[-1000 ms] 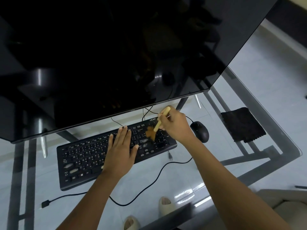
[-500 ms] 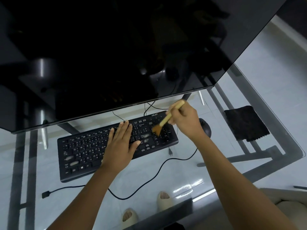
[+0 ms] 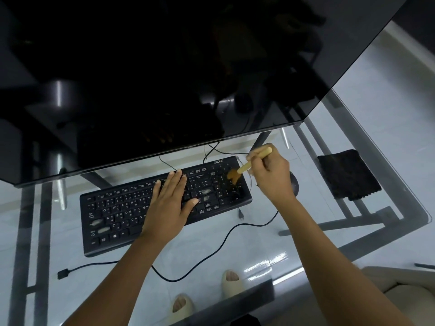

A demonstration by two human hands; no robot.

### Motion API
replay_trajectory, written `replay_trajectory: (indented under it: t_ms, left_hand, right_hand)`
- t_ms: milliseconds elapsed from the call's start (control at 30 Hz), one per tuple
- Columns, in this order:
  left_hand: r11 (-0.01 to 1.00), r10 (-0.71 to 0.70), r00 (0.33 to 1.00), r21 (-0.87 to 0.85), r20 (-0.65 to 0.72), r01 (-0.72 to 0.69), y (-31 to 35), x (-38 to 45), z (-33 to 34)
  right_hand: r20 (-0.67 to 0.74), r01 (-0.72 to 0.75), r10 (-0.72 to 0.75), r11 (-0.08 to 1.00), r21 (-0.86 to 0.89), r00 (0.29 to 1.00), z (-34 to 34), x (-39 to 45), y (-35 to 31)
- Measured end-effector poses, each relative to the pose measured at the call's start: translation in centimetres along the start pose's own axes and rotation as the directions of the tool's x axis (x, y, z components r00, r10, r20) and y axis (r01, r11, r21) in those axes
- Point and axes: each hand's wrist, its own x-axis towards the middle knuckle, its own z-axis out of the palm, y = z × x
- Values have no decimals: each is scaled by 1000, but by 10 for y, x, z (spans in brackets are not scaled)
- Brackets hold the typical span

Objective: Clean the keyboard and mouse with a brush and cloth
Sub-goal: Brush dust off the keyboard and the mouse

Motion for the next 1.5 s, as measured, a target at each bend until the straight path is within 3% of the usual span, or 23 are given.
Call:
replay_trajectory:
  t_ms: [67, 133, 200, 267, 333, 400, 467, 533, 600, 667, 733, 800, 867, 933, 1000, 1067, 1133, 1167, 1233, 1333, 1400, 1433, 1500]
  left_hand:
    - [1000, -2, 1000, 6, 0, 2, -1, 0, 0]
    - [1000, -9, 1000, 7, -5, 9, -1, -1, 0]
    - [999, -22, 1000, -26, -11, 21, 2, 1, 0]
    - [997, -35, 999, -65, -15, 34, 3, 2, -2]
    - [997, -36, 999, -72, -10, 35, 2, 2, -3]
    - [997, -31, 999, -66, -7, 31, 1, 1, -4]
    - [998, -33, 999, -62, -1, 33, 1, 0, -4]
    - [997, -39, 999, -65, 3, 39, 2, 0, -4]
    - [997, -43, 999, -69, 4, 43, 3, 0, -4]
    - [996, -47, 999, -70, 3, 47, 3, 0, -4]
    - [997, -45, 999, -66, 19, 46, 3, -1, -5]
    - [998, -41, 998, -48, 45, 43, 4, -1, -7]
    - [999, -34, 996, -25, 78, 36, 4, -1, -10]
    - [1000, -28, 994, 2, 105, 28, 3, -1, -13]
    - [999, -21, 991, 29, 129, 17, 4, -1, -15]
    - [999, -22, 990, 43, 137, 16, 3, -1, -16]
    - [999, -19, 989, 52, 149, 12, 2, -1, -17]
    - [998, -18, 988, 56, 151, 9, 2, -1, -17]
    - [999, -15, 988, 50, 153, 7, 2, -1, -17]
    - [999, -14, 990, 32, 144, 9, 3, 0, -18]
    - [999, -16, 990, 31, 139, 12, 3, 0, -18]
    - [1000, -23, 991, 24, 130, 20, 4, 0, -17]
    - [999, -37, 993, 7, 113, 37, 7, 0, -17]
  right_hand:
    - [159, -88, 70, 990, 109, 985, -1, -2, 0]
    - [281, -56, 63, 998, -34, 958, 3, -7, 4]
    - [139, -22, 47, 985, -170, 989, 1, -7, 7]
    - [-19, -55, 53, 994, -97, 998, -6, -3, 8]
    - [84, -83, 85, 996, -23, 993, -7, -1, 5]
    - [224, -16, 54, 986, -167, 973, -4, -3, 6]
    - [94, 29, -2, 958, -284, 996, -3, -3, 8]
    - [-51, 16, -27, 982, -190, 998, -6, -1, 7]
    - [53, 6, -3, 998, -64, 999, -4, 2, 2]
    - [211, 10, 10, 995, -96, 977, 2, 1, 1]
    - [92, 32, -16, 983, -178, 996, 6, 4, 0]
    - [-27, 13, -15, 997, -72, 1000, 6, 10, -2]
    - [69, -18, 16, 999, 28, 997, 10, 14, -8]
    - [165, 23, -9, 996, -86, 986, 16, 14, -9]
    - [22, 45, -42, 990, -134, 999, 18, 15, -10]
    - [-55, 32, -32, 999, 6, 998, 17, 17, -11]
    - [77, -28, 20, 994, 106, 997, 20, 17, -14]
    - [145, -25, 18, 999, 47, 989, 22, 15, -13]
    - [97, 23, -18, 998, -54, 995, 24, 13, -10]
    - [-47, 70, -68, 996, 53, 997, 17, 14, -9]
    - [74, 63, -70, 994, 94, 995, 21, 12, -11]
    - [135, 78, -82, 996, 32, 987, 25, 9, -11]
    - [107, 147, -141, 988, -50, 984, 33, 4, -8]
